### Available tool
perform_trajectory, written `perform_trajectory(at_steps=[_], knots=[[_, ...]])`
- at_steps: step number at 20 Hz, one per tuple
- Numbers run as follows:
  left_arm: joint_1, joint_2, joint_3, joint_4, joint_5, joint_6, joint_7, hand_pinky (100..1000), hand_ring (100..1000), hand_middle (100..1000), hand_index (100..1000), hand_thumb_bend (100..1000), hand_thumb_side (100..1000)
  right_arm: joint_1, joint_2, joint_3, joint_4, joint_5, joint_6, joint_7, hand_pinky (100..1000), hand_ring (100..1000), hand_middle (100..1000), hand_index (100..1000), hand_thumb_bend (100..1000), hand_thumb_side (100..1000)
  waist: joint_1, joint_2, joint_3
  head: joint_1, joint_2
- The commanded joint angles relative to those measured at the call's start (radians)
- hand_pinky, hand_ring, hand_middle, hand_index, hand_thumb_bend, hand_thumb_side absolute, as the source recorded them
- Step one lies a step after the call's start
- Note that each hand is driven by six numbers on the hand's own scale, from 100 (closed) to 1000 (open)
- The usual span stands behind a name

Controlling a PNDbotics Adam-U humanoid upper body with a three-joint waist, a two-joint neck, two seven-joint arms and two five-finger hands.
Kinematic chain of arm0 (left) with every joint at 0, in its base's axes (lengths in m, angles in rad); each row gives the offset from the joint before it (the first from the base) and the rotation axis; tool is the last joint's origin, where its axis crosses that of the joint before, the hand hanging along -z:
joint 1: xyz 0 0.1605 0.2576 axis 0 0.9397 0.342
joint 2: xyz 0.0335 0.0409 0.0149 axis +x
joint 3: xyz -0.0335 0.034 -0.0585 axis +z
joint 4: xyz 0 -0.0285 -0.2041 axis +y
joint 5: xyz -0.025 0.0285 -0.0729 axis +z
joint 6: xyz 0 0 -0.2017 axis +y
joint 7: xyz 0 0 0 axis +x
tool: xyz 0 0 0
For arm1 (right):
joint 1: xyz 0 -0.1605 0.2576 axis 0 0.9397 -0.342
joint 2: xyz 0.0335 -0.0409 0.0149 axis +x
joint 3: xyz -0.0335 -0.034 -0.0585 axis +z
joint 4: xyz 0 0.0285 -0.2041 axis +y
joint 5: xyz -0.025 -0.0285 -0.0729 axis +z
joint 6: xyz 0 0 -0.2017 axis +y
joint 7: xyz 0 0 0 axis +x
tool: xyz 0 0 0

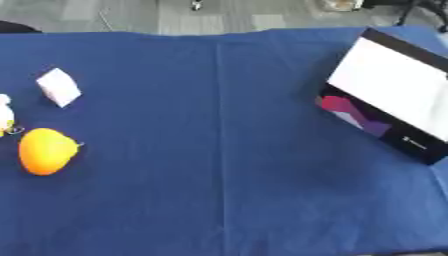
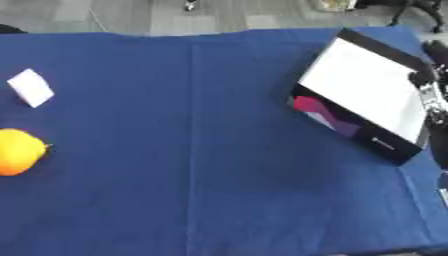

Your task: Pick up the objects with one hand, pass them to the other hand, and then place them into the box on the other side of the table.

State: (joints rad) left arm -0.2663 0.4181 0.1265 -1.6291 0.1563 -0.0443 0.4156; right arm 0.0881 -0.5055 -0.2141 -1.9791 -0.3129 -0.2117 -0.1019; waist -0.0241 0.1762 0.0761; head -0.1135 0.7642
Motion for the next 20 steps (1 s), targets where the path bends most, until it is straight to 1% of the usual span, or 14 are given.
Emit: perform_trajectory(at_steps=[1,5,9,11,13,15,18,20], knots=[[-0.05,0.09,-0.013,0.008,-0.002,0.044,-0.03,725,923,735,918,492,611,-0.003,-0.036,-0.011,-0.021,0.005,-0.005,0.001,1000,1000,1000,1000,100,584,0.015,-0.008,0.002,0.01,0.006],[-0.15,0.208,-0.045,0.079,-0.028,0.13,-0.097,744,930,741,921,511,592,0.001,-0.044,-0.007,-0.021,0.007,-0.009,0.003,1000,1000,1000,1000,100,582,0.017,-0.013,0.002,0.016,0.006],[-0.276,0.325,-0.093,0.197,-0.047,0.231,-0.226,770,939,745,922,532,587,0.003,-0.051,-0.003,-0.021,0.01,-0.013,0.008,1000,1000,1000,1000,100,582,0.019,-0.014,-0.001,0.02,0.006],[-0.341,0.368,-0.117,0.265,-0.06,0.265,-0.294,788,942,751,924,542,578,0.002,-0.053,0.001,-0.021,0.011,-0.013,0.011,1000,1000,1000,1000,100,582,0.021,-0.014,-0.002,0.024,0.006],[-0.403,0.407,-0.15,0.33,-0.107,0.29,-0.372,801,941,763,928,555,568,0.0,-0.057,0.005,-0.021,0.011,-0.013,0.014,1000,1000,1000,1000,100,581,0.023,-0.014,-0.005,0.028,0.006],[-0.464,0.433,-0.182,0.398,-0.182,0.308,-0.46,815,941,773,927,570,549,-0.002,-0.061,0.007,-0.021,0.01,-0.015,0.016,1000,1000,1000,1000,100,580,0.023,-0.015,-0.007,0.036,0.006],[-0.542,0.441,-0.211,0.492,-0.294,0.307,-0.587,833,942,785,928,593,527,-0.002,-0.065,0.01,-0.021,0.008,-0.016,0.019,1000,1000,1000,1000,100,580,0.023,-0.017,-0.01,0.048,0.006],[-0.586,0.436,-0.221,0.546,-0.364,0.296,-0.656,844,942,790,925,619,495,0.0,-0.068,0.012,-0.021,0.007,-0.017,0.021,1000,1000,1000,1000,100,579,0.022,-0.02,-0.011,0.053,0.006]])
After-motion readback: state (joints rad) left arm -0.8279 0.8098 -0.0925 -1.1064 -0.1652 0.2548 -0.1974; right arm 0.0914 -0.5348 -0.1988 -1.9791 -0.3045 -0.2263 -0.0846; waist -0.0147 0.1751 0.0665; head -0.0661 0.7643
